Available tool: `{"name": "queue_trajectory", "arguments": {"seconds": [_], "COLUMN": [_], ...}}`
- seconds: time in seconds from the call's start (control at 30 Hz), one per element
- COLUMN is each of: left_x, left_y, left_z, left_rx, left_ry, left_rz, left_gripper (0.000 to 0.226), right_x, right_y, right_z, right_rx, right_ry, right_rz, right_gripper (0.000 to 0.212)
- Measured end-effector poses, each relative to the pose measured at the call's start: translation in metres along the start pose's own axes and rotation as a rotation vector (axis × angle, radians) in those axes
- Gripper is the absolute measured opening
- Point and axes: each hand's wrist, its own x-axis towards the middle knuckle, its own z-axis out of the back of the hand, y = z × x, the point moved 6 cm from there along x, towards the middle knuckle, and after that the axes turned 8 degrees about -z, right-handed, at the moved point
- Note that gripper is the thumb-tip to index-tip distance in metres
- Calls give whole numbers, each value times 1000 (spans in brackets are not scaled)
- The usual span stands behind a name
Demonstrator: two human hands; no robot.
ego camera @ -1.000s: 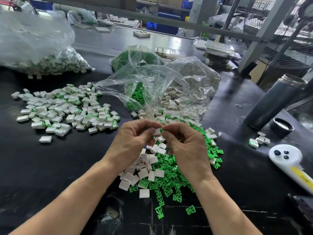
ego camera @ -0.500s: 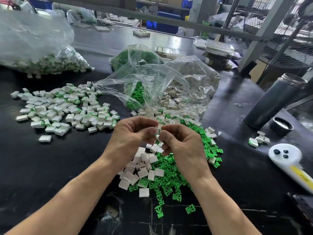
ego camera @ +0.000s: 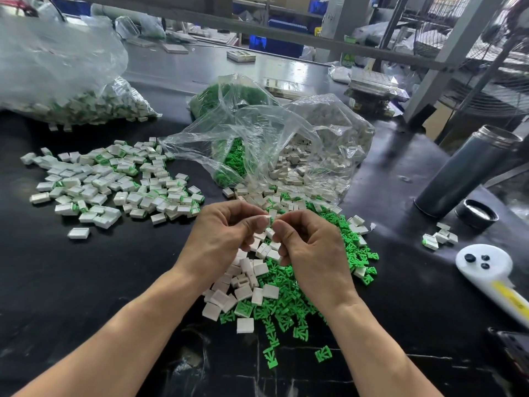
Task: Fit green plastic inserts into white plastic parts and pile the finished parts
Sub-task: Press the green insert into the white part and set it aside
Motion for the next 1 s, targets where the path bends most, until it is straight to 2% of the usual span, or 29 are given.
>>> {"name": "queue_trajectory", "arguments": {"seconds": [0.07,0.13,0.33,0.67,1.0], "left_x": [0,-1,-3,-3,-3], "left_y": [-1,-3,-12,-17,-23], "left_z": [0,1,0,-2,-2], "left_rx": [21,73,161,299,397], "left_ry": [15,31,63,98,146], "left_rz": [-6,-22,-67,-113,-140], "left_gripper": [2,9,6,14,10], "right_x": [0,0,-2,-4,-6], "right_y": [1,3,12,17,20], "right_z": [1,1,2,1,0], "right_rx": [-84,-172,-315,-416,-464], "right_ry": [-13,-12,0,0,31], "right_rz": [23,47,109,154,196], "right_gripper": [9,9,6,7,7]}}
